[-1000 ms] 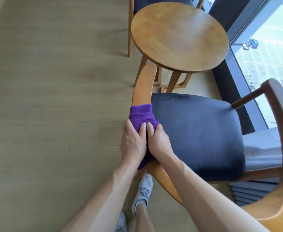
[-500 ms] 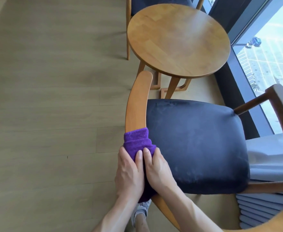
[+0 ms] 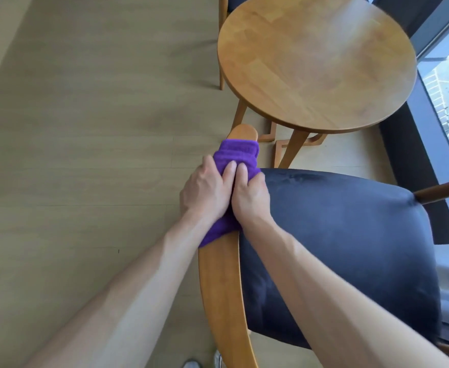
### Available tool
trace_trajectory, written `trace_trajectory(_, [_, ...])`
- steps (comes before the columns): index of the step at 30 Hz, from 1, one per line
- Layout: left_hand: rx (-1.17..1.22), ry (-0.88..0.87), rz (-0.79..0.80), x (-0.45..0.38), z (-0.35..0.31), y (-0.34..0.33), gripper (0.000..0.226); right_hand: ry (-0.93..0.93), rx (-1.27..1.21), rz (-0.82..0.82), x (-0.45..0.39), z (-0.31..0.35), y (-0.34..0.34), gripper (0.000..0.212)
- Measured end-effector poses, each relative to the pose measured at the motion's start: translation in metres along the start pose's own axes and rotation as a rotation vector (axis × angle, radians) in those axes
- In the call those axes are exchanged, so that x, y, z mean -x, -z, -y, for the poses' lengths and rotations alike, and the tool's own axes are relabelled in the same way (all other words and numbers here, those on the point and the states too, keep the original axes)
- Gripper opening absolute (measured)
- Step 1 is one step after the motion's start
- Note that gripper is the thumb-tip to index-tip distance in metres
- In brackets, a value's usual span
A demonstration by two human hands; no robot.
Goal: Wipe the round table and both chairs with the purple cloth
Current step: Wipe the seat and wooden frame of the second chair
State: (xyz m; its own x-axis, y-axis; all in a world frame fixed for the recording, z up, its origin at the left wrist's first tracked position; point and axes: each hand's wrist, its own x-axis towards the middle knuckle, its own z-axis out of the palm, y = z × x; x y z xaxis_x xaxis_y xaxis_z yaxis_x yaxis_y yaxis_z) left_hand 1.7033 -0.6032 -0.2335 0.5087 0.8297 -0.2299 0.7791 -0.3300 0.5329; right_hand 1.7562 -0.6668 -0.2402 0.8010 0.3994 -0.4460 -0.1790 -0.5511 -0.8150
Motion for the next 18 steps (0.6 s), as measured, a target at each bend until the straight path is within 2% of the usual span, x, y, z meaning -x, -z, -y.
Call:
trace_trajectory(6, [-0.060,-0.093,0.054,-0.069,-0.029,-0.001,0.053,-0.108,-0.004,-0.060,-0.053,0.035,0.000,0.060])
trace_trajectory(9, [-0.032,-0.115,0.053,-0.078,-0.031,-0.003,0.049,-0.085,0.005,-0.076,-0.057,0.039,0.000,0.059])
trace_trajectory(18, [0.021,-0.041,-0.028,-0.012,-0.001,-0.004,0.051,0.048,0.048,-0.032,0.014,0.007,0.007,0.046])
